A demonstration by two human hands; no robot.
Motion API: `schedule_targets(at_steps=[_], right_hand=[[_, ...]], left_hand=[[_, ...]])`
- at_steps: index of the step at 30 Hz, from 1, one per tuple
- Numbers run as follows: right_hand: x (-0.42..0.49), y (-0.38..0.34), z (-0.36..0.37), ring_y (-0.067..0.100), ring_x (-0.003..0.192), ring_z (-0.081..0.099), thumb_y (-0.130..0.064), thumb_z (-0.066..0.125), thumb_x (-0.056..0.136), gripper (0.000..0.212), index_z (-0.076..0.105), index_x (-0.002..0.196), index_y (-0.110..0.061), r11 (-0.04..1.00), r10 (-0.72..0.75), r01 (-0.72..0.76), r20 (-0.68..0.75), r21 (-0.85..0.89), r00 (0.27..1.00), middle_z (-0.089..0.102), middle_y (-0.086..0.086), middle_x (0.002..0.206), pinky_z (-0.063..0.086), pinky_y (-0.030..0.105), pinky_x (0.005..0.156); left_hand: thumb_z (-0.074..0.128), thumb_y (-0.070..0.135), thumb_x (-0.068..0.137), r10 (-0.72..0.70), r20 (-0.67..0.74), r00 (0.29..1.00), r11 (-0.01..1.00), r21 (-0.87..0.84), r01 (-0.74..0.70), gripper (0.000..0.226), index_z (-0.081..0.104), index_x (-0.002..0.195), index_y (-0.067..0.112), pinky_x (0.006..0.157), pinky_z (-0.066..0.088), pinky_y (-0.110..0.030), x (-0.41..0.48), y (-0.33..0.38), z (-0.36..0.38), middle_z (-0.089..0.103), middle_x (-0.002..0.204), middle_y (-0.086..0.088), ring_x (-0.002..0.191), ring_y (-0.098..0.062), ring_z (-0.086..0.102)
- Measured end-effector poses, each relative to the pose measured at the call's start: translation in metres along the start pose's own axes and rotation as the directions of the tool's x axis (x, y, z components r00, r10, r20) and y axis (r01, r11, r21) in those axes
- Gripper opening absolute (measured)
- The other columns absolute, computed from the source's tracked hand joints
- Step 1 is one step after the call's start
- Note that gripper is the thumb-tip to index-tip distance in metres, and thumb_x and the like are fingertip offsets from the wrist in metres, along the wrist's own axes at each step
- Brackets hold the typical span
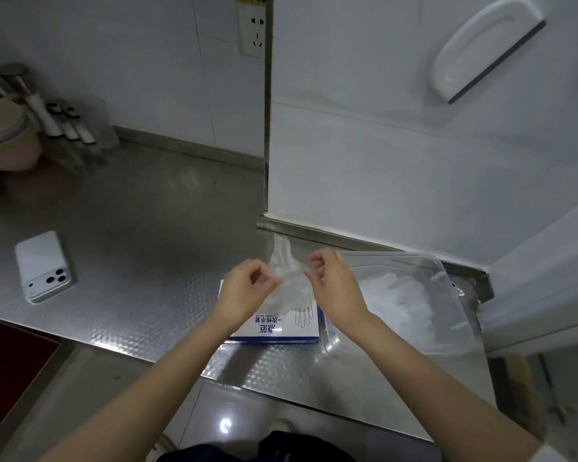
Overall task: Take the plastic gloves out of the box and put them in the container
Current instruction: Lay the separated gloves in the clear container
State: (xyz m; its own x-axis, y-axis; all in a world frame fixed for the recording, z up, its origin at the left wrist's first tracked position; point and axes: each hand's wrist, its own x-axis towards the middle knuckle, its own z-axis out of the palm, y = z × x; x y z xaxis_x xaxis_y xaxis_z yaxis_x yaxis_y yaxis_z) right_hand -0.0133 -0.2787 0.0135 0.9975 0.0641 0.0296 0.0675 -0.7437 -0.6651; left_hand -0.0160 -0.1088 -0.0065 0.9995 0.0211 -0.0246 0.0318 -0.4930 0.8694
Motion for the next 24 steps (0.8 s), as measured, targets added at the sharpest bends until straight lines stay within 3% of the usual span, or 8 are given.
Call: schedule_targets(at_steps=[4,7,10,12,14,18,22,24], right_hand=[[-0.006,-0.018,-0.004,0.009,0.076,0.061,-0.054,0.045,0.092,0.041,0.063,0.094,-0.018,0.979,0.102,-0.132,0.192,0.154,0.976,0.064,-0.005,0.084,0.052,0.026,0.071],[-0.004,-0.016,-0.003,0.017,0.07,0.066,-0.033,0.053,0.094,0.026,0.064,0.083,-0.012,0.939,0.159,-0.223,0.244,0.262,0.957,0.068,0.007,0.081,0.059,0.031,0.064],[-0.002,-0.007,-0.004,0.02,0.07,0.065,-0.017,0.05,0.096,0.018,0.058,0.084,-0.007,0.931,0.18,-0.235,0.209,0.28,0.961,0.063,0.006,0.081,0.059,0.032,0.065],[-0.003,-0.002,-0.005,0.015,0.07,0.062,-0.016,0.047,0.098,0.019,0.054,0.081,-0.013,0.915,0.192,-0.252,0.21,0.316,0.959,0.06,0.003,0.081,0.058,0.028,0.065],[-0.004,0.001,-0.007,0.012,0.073,0.061,-0.016,0.045,0.099,0.022,0.051,0.079,-0.017,0.889,0.218,-0.272,0.182,0.369,0.959,0.061,0.003,0.084,0.057,0.022,0.063],[-0.002,0.009,-0.019,0.021,0.089,0.066,-0.014,0.041,0.1,0.022,0.055,0.084,-0.02,0.831,0.245,-0.267,0.109,0.489,0.963,0.067,0.011,0.096,0.058,0.029,0.073],[0.001,0.018,-0.033,0.024,0.093,0.066,-0.012,0.039,0.101,0.02,0.058,0.095,-0.009,0.816,0.25,-0.231,0.036,0.531,0.967,0.067,0.017,0.1,0.057,0.025,0.074],[0.006,0.019,-0.044,0.027,0.091,0.065,-0.012,0.038,0.101,0.022,0.055,0.089,-0.01,0.787,0.274,-0.191,-0.055,0.586,0.96,0.065,0.021,0.098,0.057,0.026,0.073]], left_hand=[[0.07,0.016,0.083,0.234,0.094,0.968,0.97,0.039,-0.238,0.025,0.055,0.072,0.032,0.069,0.04,-0.012,-0.011,0.012,0.011,0.059,0.077,0.015,0.076,-0.001,0.056],[0.065,0.031,0.085,0.305,0.146,0.941,0.949,0.035,-0.313,0.006,0.064,0.081,0.027,0.074,0.041,-0.014,-0.018,0.012,0.017,0.061,0.08,0.019,0.082,0.0,0.058],[0.036,0.052,0.088,0.317,0.223,0.922,0.924,0.148,-0.354,0.044,0.065,0.107,0.026,0.09,0.037,-0.022,-0.021,0.002,0.015,0.062,0.104,0.02,0.1,0.002,0.055],[0.018,0.055,0.087,0.3,0.341,0.891,0.856,0.317,-0.409,0.06,0.052,0.13,0.029,0.102,0.026,-0.024,-0.02,-0.011,0.015,0.055,0.126,0.017,0.12,-0.003,0.046],[0.01,0.056,0.087,0.224,0.453,0.863,0.758,0.475,-0.447,0.066,0.04,0.139,0.029,0.111,0.016,-0.028,-0.02,-0.024,0.016,0.048,0.138,0.01,0.133,-0.008,0.036],[0.03,0.038,0.1,0.089,0.519,0.85,0.658,0.61,-0.441,0.045,0.032,0.143,0.026,0.116,0.008,-0.031,-0.023,-0.034,0.02,0.038,0.147,0.007,0.141,-0.012,0.024],[0.036,0.033,0.1,0.059,0.509,0.859,0.657,0.628,-0.417,0.044,0.03,0.143,0.026,0.116,0.006,-0.031,-0.021,-0.033,0.017,0.037,0.147,0.007,0.14,-0.011,0.025],[0.036,0.031,0.101,0.034,0.513,0.858,0.644,0.646,-0.411,0.045,0.028,0.145,0.027,0.117,0.005,-0.032,-0.02,-0.034,0.016,0.035,0.149,0.008,0.141,-0.01,0.024]])
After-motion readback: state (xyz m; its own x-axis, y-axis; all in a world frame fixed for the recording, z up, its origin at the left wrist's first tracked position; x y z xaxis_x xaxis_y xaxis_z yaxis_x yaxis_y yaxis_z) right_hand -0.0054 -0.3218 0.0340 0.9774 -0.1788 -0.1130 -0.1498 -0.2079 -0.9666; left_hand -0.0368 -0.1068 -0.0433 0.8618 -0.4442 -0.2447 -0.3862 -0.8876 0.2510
